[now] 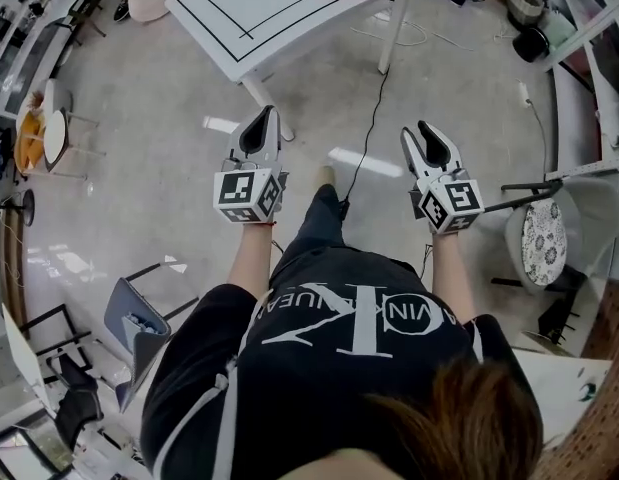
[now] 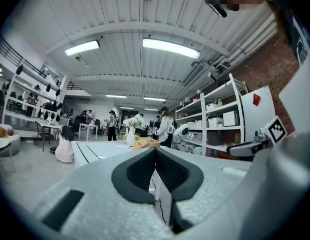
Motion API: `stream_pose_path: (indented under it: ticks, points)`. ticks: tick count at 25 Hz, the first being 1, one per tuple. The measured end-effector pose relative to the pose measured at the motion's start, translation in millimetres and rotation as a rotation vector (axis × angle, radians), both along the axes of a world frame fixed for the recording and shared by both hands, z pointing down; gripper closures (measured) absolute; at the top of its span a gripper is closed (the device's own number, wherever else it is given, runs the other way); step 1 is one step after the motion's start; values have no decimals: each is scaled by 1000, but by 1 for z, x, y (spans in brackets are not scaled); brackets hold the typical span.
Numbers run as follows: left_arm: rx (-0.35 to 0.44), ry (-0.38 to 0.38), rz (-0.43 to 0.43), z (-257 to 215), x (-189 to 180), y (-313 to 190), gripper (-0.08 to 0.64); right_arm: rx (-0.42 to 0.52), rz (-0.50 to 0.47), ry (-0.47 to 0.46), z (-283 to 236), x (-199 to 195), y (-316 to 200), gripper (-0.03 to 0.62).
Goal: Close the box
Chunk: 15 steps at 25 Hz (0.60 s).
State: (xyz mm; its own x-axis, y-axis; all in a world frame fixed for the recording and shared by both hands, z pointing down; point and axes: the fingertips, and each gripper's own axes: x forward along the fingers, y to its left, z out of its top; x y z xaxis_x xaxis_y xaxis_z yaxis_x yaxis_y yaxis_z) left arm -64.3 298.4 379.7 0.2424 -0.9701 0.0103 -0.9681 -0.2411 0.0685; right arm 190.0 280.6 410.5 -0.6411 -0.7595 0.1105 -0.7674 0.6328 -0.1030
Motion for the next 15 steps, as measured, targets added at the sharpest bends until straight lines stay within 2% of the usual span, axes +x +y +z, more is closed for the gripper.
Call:
stream_pose_path:
  ticks: [4, 15]
  points:
    - [-12, 10, -14, 1, -11, -33, 549, -18, -30, 24, 3, -15, -33, 426]
    - [-31, 17, -25, 1, -47, -139, 549, -62, -37, 53, 12, -47, -138, 422]
